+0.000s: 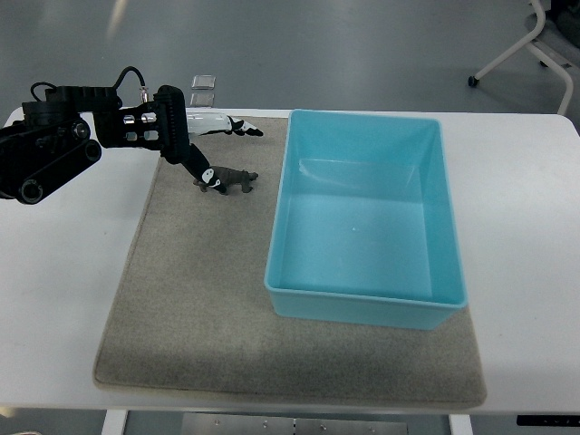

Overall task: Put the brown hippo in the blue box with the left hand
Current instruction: 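Lower the left hand down onto the hippo, fingers around it, then close the left hand fingers around the hippo's body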

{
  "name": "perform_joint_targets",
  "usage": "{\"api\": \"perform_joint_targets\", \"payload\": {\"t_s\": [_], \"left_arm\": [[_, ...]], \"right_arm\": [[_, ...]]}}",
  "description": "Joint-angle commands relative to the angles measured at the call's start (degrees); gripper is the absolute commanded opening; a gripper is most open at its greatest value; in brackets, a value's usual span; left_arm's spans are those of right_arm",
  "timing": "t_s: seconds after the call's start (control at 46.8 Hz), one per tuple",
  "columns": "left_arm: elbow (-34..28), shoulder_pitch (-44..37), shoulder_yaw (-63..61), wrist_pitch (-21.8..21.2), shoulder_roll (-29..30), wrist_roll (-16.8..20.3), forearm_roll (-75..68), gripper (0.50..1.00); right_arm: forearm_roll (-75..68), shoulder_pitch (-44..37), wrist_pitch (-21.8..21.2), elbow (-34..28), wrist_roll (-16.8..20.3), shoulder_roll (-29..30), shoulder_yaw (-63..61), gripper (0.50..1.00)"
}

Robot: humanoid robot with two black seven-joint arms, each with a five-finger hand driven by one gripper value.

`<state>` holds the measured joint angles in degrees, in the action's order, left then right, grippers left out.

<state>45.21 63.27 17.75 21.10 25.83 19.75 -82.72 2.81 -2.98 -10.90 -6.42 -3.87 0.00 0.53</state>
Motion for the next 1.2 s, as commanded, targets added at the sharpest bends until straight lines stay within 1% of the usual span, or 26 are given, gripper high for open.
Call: {"api": "perform_joint_targets", "payload": {"t_s": [0.0,0.406,0.663,0.748,0.791,0.855,0.919,0.94,1.047,1.111,1.176], "left_arm": [[0.14,0.10,0.00,-0.35,-0.17,0.03,-3.75,0.996],[-0.04,0.54,-1.14,-1.50,-0.43,-0.06,-12.46,0.994],[-0.56,0.36,-1.23,-4.57,-2.28,-0.15,-12.90,0.990],[-0.48,0.28,-1.32,-4.93,-2.45,-0.15,-13.34,0.984],[-0.56,0.28,-1.84,-4.93,-2.37,-0.15,-13.69,0.973],[-0.56,0.45,-3.25,-5.01,-2.37,-0.06,-13.87,0.939],[-0.56,0.54,-4.04,-5.19,-2.45,-0.06,-13.87,0.924],[-0.56,0.54,-4.13,-5.36,-2.37,-0.06,-13.87,0.907],[-0.65,0.54,-4.13,-5.63,-2.45,-0.06,-13.96,0.898],[-0.65,0.63,-4.13,-5.80,-2.45,-0.06,-14.04,0.879],[-0.65,0.98,-4.13,-5.80,-2.45,-0.15,-13.96,0.870]], "right_arm": [[0.00,-0.01,0.00,0.00,0.00,0.00,0.00,0.936],[0.00,-0.01,0.00,0.00,0.00,0.00,0.00,0.936],[0.00,-0.01,0.00,0.00,0.00,0.00,0.00,0.936],[0.00,-0.01,0.00,0.00,0.00,0.00,0.00,0.936],[0.00,-0.01,0.00,0.00,0.00,0.00,0.00,0.936],[0.00,-0.01,0.00,0.00,0.00,0.00,0.00,0.936],[0.00,-0.01,0.00,0.00,0.00,0.00,0.00,0.936],[0.00,-0.01,0.00,0.00,0.00,0.00,0.00,0.936],[0.00,-0.01,0.00,0.00,0.00,0.00,0.00,0.936],[0.00,-0.01,0.00,0.00,0.00,0.00,0.00,0.936],[0.00,-0.09,0.00,0.00,0.00,0.00,0.00,0.936]]}}
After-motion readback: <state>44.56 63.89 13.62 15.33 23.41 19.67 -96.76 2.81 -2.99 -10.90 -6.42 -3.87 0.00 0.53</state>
